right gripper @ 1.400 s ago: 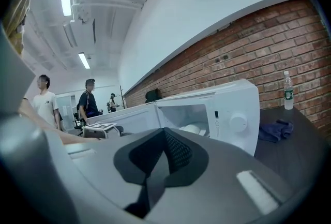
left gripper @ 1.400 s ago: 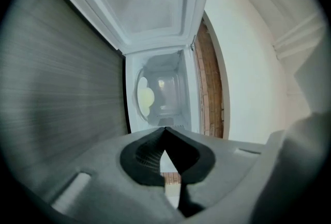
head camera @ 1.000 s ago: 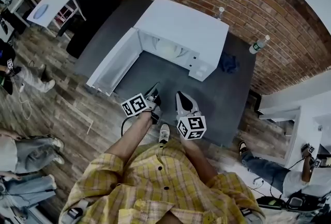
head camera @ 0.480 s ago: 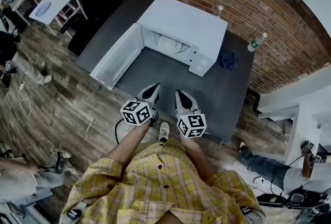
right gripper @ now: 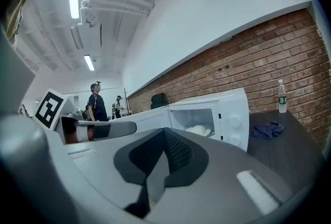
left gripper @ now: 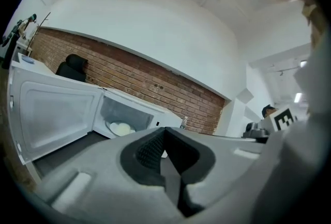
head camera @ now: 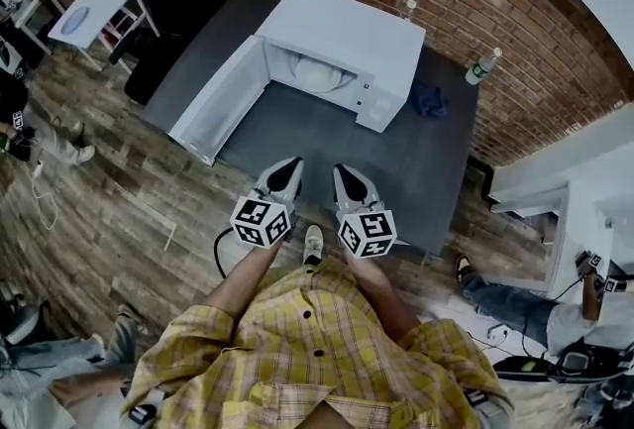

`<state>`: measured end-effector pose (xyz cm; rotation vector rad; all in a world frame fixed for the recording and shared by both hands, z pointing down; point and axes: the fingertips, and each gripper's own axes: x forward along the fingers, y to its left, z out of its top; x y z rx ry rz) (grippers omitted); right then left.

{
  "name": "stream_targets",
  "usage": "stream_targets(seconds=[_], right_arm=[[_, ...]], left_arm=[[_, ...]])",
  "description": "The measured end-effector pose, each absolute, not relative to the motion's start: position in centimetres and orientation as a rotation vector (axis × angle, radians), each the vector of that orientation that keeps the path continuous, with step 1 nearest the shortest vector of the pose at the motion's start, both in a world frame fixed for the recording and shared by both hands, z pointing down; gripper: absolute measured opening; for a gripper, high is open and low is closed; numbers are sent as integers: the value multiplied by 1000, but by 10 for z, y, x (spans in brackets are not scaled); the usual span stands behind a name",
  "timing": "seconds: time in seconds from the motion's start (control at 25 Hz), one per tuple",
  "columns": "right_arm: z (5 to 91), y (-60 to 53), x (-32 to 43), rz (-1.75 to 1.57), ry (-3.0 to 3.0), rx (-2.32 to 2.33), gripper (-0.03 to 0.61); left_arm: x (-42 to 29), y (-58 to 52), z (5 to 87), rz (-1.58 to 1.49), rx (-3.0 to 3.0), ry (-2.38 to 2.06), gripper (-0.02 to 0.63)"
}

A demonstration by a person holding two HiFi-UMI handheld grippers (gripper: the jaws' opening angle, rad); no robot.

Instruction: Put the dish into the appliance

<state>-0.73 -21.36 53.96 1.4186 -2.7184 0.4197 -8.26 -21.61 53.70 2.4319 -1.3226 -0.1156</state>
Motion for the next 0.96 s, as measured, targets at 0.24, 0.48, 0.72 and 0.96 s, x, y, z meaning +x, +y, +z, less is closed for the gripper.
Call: stream_targets(seconds=[0.24,0.48,0.72,0.96], right_arm=[[538,-204,-7,395,-2716,1413,3],[533,-198,-7,373,-2717,1409,3],[530,-194,-5,351,-2721,1411,3],[527,-189,-4,351,-2734,1399,3]], left_arm=[[-82,-198,530,-26,2542,-1390,-2],[-84,-189,524,-4,2565,-1430,-2],[-84,-184,521,11,2579,-1462,-2],[-82,-180,516,47,2595,-1501,-2]])
